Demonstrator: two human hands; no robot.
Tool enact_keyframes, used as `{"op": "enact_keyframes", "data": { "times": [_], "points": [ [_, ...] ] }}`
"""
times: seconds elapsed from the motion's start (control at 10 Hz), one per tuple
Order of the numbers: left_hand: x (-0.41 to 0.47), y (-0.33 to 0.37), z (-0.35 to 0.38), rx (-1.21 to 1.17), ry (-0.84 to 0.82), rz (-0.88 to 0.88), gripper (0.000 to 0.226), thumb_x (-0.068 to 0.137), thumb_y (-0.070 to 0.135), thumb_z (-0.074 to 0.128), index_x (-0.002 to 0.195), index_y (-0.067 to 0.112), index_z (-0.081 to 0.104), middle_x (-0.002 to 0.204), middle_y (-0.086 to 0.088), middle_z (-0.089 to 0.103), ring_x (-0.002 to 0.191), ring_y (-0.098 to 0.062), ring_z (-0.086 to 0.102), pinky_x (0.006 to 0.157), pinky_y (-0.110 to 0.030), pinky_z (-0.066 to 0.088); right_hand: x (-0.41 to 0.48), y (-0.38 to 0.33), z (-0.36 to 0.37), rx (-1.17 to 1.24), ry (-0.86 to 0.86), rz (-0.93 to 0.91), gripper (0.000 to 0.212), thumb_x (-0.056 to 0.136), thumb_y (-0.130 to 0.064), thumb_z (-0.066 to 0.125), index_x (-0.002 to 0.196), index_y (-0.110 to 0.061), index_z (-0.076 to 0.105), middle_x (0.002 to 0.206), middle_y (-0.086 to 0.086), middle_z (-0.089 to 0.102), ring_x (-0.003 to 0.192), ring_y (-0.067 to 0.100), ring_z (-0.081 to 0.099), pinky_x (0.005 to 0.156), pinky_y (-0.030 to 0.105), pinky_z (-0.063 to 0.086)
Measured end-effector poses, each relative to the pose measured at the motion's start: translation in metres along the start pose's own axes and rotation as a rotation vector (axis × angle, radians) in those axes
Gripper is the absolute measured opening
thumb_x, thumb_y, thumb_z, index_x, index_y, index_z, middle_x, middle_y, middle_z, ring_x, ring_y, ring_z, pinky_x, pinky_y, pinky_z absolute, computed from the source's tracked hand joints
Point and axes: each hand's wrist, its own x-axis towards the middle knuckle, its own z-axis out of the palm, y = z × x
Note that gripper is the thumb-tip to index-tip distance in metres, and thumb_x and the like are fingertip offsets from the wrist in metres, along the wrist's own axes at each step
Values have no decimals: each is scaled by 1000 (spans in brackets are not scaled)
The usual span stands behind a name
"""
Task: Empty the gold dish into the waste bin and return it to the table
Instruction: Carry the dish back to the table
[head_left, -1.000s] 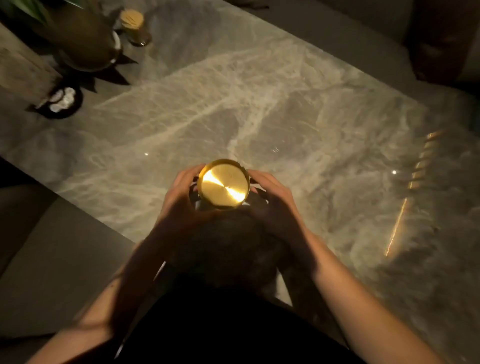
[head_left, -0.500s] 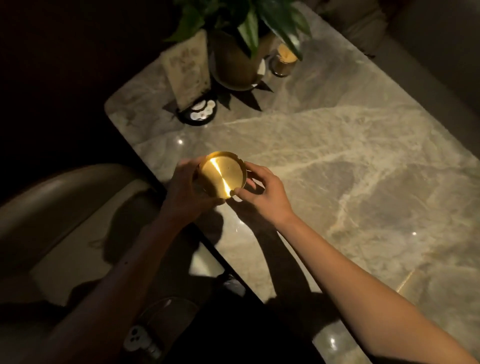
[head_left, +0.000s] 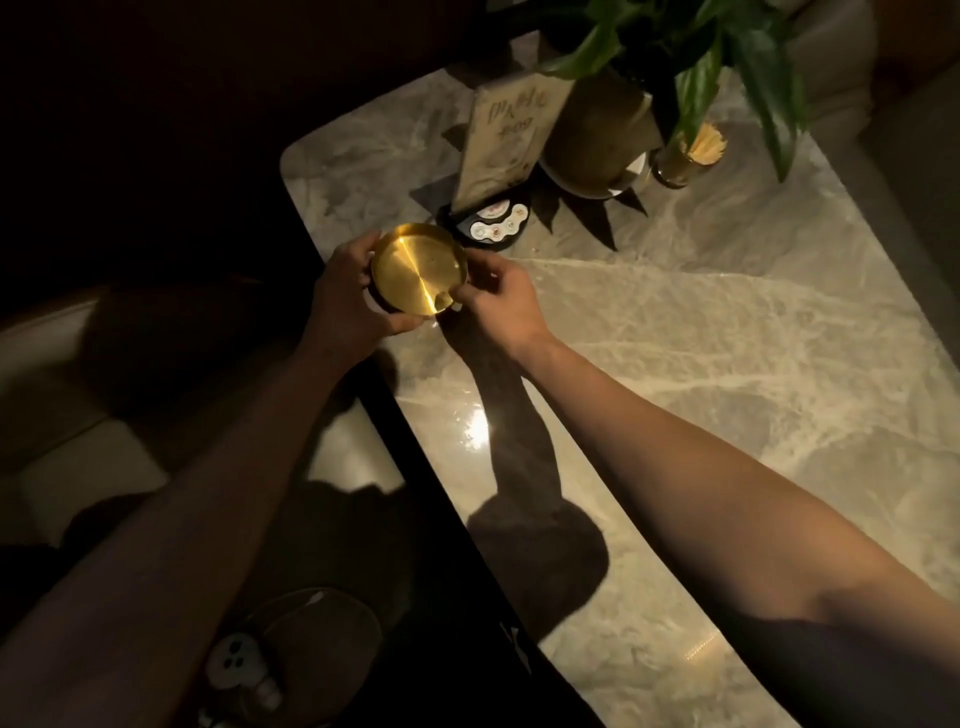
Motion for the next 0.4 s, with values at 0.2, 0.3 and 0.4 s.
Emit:
{"op": "enact_keyframes", "data": {
  "times": [0.2,0.3,0.4],
  "points": [
    [25,-12,-3,-84,21,-9,112,51,21,95,146,9,36,142,-12,48,120,-11,50,98,-17,45,32,-3,17,-41,48,12,50,82,0,64,130,-3,55,124,12,64,113,20,59,99,29,48],
    [23,-8,-4,-98,23,-27,110,56,15,94,148,8,33,144,-11,45,121,-8,47,95,-9,43,26,-4,21,-73,58,-34,49,81,1,63,129,-3,55,121,12,65,106,17,60,100,32,49],
    [15,-7,-3,-156,35,-39,109,59,12,92,148,7,30,148,-13,41,126,-7,43,102,-16,44,22,-6,23,-42,63,-33,49,82,2,62,130,-1,53,120,14,65,101,15,60,98,32,50]
  ]
}}
